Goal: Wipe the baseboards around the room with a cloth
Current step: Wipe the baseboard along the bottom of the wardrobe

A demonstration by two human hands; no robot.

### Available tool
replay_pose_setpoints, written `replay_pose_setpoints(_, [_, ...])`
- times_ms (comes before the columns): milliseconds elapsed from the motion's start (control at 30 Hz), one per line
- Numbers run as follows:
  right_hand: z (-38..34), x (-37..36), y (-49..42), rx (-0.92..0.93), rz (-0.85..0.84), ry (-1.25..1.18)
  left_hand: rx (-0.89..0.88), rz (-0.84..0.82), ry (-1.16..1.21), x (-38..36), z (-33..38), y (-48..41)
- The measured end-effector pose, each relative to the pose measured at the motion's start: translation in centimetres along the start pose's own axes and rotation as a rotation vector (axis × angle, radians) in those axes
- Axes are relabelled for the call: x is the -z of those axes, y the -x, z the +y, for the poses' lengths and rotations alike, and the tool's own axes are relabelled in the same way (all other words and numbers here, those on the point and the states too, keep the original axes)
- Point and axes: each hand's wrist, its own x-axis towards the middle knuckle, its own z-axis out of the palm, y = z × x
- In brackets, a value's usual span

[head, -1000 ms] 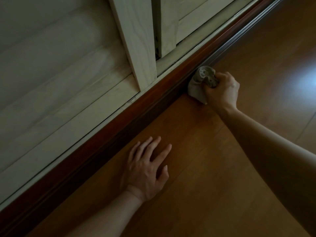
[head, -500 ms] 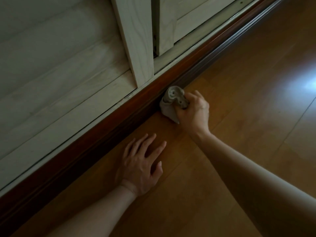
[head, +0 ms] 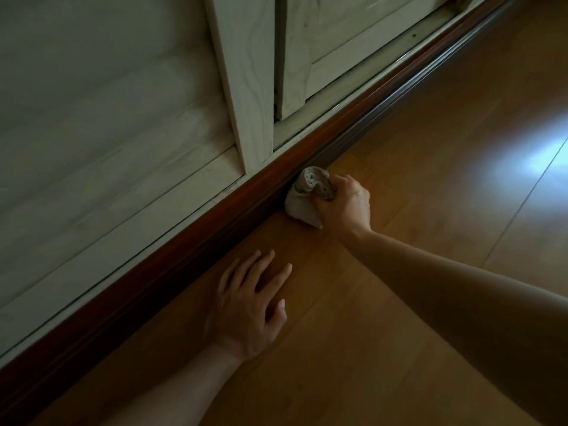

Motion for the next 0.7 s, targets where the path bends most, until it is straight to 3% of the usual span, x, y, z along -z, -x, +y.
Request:
replay_pose_setpoints(300, [-1.3,1.4,0.2,-0.218,-0.049,-0.086,0.125,0.024,0.073,0.7,2.3,-1.4])
replay_pose_setpoints(433, [-0.8,2.0,0.0,-0.091,-0.043,-0.015,0.156,0.087,0.129,-0.8,6.6,-4.4])
replay_pose_setpoints(533, [0.0,2.7,-0.9,0.015,-0.057,-0.006,0.32,0.1,0.125,-1.9,9.7,-6.9])
replay_pose_setpoints(700, [2.5,3.6,-3.6,0.097,-0.034,-0.067,0.37,0.099,-0.032,-4.0,10.7,-8.4])
